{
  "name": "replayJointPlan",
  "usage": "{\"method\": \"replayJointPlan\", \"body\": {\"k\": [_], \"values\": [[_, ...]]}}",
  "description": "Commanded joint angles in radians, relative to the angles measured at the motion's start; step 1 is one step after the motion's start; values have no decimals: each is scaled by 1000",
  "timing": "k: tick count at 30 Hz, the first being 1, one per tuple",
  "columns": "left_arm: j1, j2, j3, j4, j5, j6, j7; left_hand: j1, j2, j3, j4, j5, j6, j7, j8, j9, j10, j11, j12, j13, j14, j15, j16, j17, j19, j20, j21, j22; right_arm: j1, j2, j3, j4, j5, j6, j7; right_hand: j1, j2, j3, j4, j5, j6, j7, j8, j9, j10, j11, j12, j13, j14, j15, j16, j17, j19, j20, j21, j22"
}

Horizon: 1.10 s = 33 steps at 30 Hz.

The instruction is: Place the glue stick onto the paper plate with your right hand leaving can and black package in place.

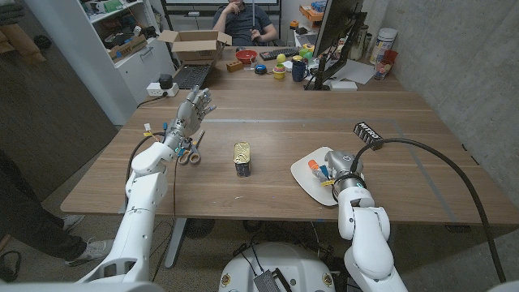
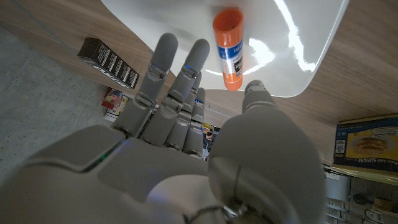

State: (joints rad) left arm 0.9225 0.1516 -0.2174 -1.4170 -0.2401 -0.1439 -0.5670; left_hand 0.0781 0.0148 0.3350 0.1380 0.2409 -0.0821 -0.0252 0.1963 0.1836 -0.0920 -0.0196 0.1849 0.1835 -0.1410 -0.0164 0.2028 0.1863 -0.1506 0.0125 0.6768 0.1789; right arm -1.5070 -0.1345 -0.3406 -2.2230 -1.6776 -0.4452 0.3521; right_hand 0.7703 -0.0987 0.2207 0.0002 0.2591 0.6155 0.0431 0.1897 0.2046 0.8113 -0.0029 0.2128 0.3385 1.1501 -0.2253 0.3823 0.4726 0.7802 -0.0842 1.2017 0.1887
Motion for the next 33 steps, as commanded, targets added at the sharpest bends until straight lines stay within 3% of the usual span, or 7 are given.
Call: {"method": "replayJointPlan", "body": {"k": [1, 11, 25, 31, 33], "values": [[17, 2, 4, -24, -5, 4, 7, 3, 6, -3, -2, 5, -1, 3, 4, 4, 2, 3, 4, 2, 0, -2, -2, 1, 5, 2, -1, 3, -14, 5, 14, -37, -4, 25, -20, -4, -6, 5, 8, 8, 17, 0, 10, 1, 16, 5, 9, -1, 0, 1, -3, 1, 12, -131, -4, 3], [34, 3, 9, -51, -5, 8, 18, 4, 6, -4, -2, 6, -1, 2, 4, 4, 1, 4, 4, 2, 1, -2, -2, 1, 6, 1, -3, 3, -23, 5, 27, -56, 4, 50, -37, -10, -10, 2, 14, 13, 26, -2, 13, 1, 23, 6, 15, -3, 3, 1, -4, 1, 16, -130, -13, 4], [61, 5, 16, -88, -11, 15, 29, 5, 6, -6, -3, 6, -1, 1, 4, 4, 1, 1, 4, 2, 0, -3, -2, 1, 7, 1, -6, 3, -42, 6, 36, -102, -6, 83, -72, -47, -23, -15, 37, 19, 35, 7, 14, 0, 32, 15, 21, -7, 9, 3, -4, 2, 32, -127, -29, 5], [67, 10, 19, -99, -13, 16, 29, 5, 6, -8, -3, 6, 0, 2, 4, 4, 1, 3, 4, 2, 1, -3, -2, 1, 8, 2, -7, 3, -51, 11, 36, -116, -12, 90, -90, -103, -32, -39, 74, 27, 29, 3, 9, -1, 27, 13, 25, -13, -20, 2, -42, -31, 50, -124, -60, 0], [71, 8, 19, -105, -13, 16, 34, 6, 6, -8, -3, 6, 0, 2, 4, 4, 1, 3, 4, 2, 1, -3, -2, 1, 8, 2, -7, 3, -52, 5, 36, -121, -23, 98, -88, -111, -32, -44, 85, 34, 27, 1, 8, -2, 24, 13, 30, -13, -42, 1, -70, -52, 30, -109, -103, -22]]}}
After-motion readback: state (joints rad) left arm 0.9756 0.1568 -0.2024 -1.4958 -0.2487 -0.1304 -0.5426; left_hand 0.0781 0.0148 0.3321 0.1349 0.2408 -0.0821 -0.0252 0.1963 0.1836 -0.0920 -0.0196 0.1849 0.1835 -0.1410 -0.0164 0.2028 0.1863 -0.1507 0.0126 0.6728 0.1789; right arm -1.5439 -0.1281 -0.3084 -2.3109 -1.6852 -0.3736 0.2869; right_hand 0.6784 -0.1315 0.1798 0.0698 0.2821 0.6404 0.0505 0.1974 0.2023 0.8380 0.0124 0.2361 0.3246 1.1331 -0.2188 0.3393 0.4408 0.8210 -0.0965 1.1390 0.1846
